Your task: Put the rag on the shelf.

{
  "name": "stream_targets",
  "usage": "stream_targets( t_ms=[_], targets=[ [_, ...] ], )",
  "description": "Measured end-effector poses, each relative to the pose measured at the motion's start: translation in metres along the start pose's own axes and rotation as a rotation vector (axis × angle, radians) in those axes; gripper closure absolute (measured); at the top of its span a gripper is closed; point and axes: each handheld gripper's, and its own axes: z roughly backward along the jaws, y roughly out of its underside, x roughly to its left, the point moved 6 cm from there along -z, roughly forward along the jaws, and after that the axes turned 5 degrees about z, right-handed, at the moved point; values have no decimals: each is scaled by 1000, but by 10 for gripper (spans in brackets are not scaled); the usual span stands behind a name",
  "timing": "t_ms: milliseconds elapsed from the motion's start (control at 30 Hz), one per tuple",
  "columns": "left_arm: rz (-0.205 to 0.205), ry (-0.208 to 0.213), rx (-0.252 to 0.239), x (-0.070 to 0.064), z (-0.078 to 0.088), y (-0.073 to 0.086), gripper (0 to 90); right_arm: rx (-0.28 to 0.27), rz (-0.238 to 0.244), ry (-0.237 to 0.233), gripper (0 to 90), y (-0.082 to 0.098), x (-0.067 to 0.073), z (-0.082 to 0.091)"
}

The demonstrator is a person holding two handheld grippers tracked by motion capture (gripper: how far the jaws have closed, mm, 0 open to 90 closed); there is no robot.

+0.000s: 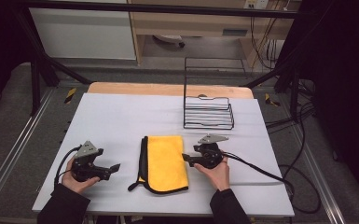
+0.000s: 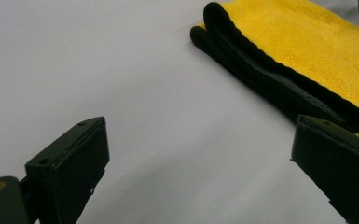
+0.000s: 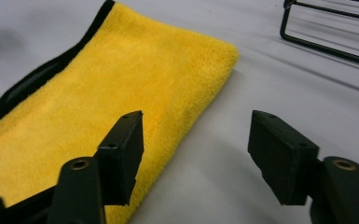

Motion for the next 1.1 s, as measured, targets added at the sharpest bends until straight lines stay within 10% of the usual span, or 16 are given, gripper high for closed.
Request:
stream_targets(
  t_ms=[367, 1100],
  targets=[
    [-12, 1, 39, -15, -16, -18, 30, -44, -40, -23, 54, 9, -21, 26],
    [49, -35, 79, -20, -84, -73, 141, -39, -31, 1, 26, 25, -28, 38]
  ],
)
